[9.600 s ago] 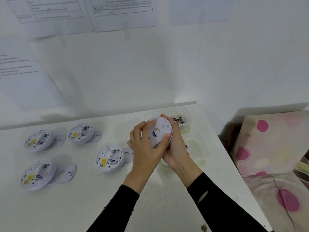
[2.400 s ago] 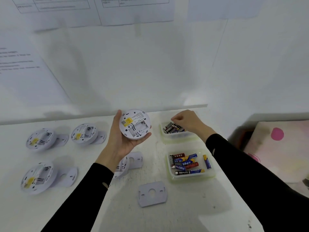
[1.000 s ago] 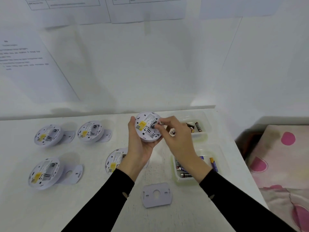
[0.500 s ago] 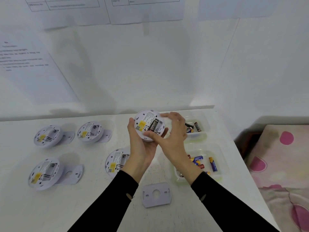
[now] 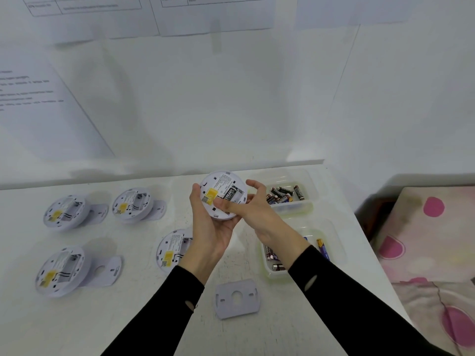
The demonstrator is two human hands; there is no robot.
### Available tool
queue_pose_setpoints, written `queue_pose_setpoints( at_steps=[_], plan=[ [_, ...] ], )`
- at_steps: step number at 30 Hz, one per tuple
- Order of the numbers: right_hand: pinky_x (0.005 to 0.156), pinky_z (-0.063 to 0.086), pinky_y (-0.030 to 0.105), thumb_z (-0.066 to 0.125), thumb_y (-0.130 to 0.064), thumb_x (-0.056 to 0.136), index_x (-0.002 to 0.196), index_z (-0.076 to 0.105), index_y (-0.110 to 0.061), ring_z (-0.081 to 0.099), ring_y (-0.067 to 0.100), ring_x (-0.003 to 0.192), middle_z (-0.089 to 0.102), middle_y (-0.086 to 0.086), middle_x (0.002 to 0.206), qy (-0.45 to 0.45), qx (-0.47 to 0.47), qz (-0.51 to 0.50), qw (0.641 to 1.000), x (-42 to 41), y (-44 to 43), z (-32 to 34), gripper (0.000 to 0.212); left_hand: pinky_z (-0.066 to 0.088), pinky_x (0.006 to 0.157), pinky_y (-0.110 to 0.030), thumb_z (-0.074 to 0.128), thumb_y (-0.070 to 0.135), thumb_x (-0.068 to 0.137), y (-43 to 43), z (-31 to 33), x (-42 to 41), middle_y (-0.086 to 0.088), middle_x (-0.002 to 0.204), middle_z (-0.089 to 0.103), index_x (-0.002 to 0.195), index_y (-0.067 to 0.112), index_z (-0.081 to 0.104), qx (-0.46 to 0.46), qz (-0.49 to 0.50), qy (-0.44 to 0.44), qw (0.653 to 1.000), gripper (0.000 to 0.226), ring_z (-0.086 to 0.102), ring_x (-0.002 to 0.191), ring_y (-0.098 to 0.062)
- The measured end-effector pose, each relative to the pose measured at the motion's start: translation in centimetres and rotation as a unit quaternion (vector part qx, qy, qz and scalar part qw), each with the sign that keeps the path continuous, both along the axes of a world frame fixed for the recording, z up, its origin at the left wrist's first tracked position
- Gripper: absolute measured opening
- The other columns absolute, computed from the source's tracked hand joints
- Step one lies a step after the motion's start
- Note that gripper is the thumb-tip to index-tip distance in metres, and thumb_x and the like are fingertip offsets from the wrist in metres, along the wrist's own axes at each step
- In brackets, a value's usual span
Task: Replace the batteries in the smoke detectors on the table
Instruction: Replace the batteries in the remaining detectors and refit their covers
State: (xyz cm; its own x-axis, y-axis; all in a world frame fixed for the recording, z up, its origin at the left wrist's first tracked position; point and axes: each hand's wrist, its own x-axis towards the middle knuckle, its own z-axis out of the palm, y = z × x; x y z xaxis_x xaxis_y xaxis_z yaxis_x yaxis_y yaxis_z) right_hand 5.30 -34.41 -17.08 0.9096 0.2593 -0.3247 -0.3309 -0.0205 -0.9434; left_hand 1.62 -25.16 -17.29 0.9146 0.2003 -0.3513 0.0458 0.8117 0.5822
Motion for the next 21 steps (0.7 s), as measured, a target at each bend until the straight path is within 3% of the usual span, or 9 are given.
queue_pose_setpoints(
  at_steps=[2,4,6,9,11,13,15,17,21],
  plan=[
    [0.098,0.046,0.035,0.089,-0.060,0.043,0.136,0.026,-0.036,0.053,0.017,0.115,0.046,-0.001,0.127,-0.046,-0.054,0.048,0.996,0.1,-0.7,1.1,0.115,0.058,0.087,-0.045,0.041,0.058,0.096,0.3,0.4,0.1,-0.021,0.124,0.066,0.133,0.009,0.056,0.016,-0.002,-0.021,1.000,0.063,0.066,0.111,-0.033],
    [0.095,0.042,0.031,0.069,-0.067,0.066,0.140,0.027,-0.033,0.050,0.014,0.114,0.045,-0.004,0.128,-0.085,-0.066,0.096,0.990,1.2,-2.1,2.9,0.091,0.059,0.084,-0.048,0.042,0.055,0.097,0.8,1.1,0.5,-0.020,0.121,0.068,0.130,0.009,0.058,0.005,0.000,-0.043,0.999,0.059,0.066,0.111,-0.033],
    [0.082,0.041,0.023,0.053,-0.060,0.086,0.135,0.044,-0.032,0.049,0.009,0.104,0.049,-0.007,0.126,-0.131,-0.116,0.071,0.982,3.5,-4.3,3.9,0.056,0.058,0.082,-0.052,0.046,0.053,0.096,1.5,1.6,0.8,-0.022,0.126,0.064,0.134,0.007,0.055,-0.043,0.007,-0.046,0.998,0.061,0.062,0.116,-0.039],
    [0.081,0.044,0.024,0.059,-0.028,0.094,0.114,0.066,-0.021,0.057,0.013,0.099,0.063,0.001,0.119,-0.186,-0.318,0.087,0.926,7.7,-8.3,2.7,0.022,0.058,0.081,-0.053,0.049,0.051,0.096,2.9,1.3,1.2,-0.025,0.129,0.061,0.136,0.005,0.052,-0.112,0.016,-0.035,0.993,0.061,0.062,0.116,-0.044],
    [0.083,0.047,0.025,0.057,-0.008,0.092,0.112,0.069,-0.016,0.060,0.017,0.102,0.065,0.002,0.108,-0.157,-0.438,0.186,0.866,9.3,-10.3,1.4,0.024,0.058,0.081,-0.053,0.050,0.051,0.096,3.5,0.8,1.3,-0.025,0.131,0.060,0.136,0.005,0.052,-0.119,0.018,-0.026,0.992,0.061,0.062,0.114,-0.044],
    [0.074,0.046,0.020,0.061,-0.001,0.088,0.114,0.070,-0.013,0.058,0.016,0.091,0.064,0.003,0.096,-0.147,-0.481,0.241,0.830,9.8,-11.3,0.7,0.030,0.058,0.081,-0.053,0.050,0.051,0.095,3.6,0.6,1.4,-0.024,0.131,0.061,0.135,0.006,0.053,-0.111,0.016,-0.022,0.993,0.060,0.062,0.114,-0.043],
    [0.066,0.043,0.018,0.066,-0.002,0.086,0.115,0.071,-0.012,0.057,0.018,0.082,0.066,0.009,0.094,-0.151,-0.477,0.250,0.829,10.2,-11.6,0.4,0.031,0.058,0.080,-0.052,0.049,0.052,0.096,3.6,0.3,1.4,-0.024,0.129,0.062,0.135,0.006,0.053,-0.106,0.009,-0.020,0.994,0.060,0.063,0.113,-0.043],
    [0.070,0.044,0.022,0.069,-0.007,0.086,0.114,0.071,-0.014,0.059,0.022,0.083,0.069,0.012,0.101,-0.163,-0.485,0.265,0.817,10.5,-11.7,0.1,0.030,0.058,0.081,-0.052,0.050,0.052,0.095,3.5,0.3,1.3,-0.023,0.129,0.062,0.136,0.007,0.053,-0.103,0.003,-0.023,0.994,0.060,0.064,0.112,-0.043],
    [0.063,0.041,0.016,0.075,-0.014,0.083,0.101,0.075,-0.016,0.058,0.012,0.080,0.063,-0.008,0.087,-0.182,-0.485,0.265,0.813,11.0,-11.7,-0.4,0.018,0.058,0.082,-0.053,0.050,0.051,0.095,3.3,0.5,1.3,-0.023,0.127,0.064,0.134,0.008,0.055,-0.093,-0.007,-0.025,0.995,0.058,0.064,0.110,-0.043]
  ],
)
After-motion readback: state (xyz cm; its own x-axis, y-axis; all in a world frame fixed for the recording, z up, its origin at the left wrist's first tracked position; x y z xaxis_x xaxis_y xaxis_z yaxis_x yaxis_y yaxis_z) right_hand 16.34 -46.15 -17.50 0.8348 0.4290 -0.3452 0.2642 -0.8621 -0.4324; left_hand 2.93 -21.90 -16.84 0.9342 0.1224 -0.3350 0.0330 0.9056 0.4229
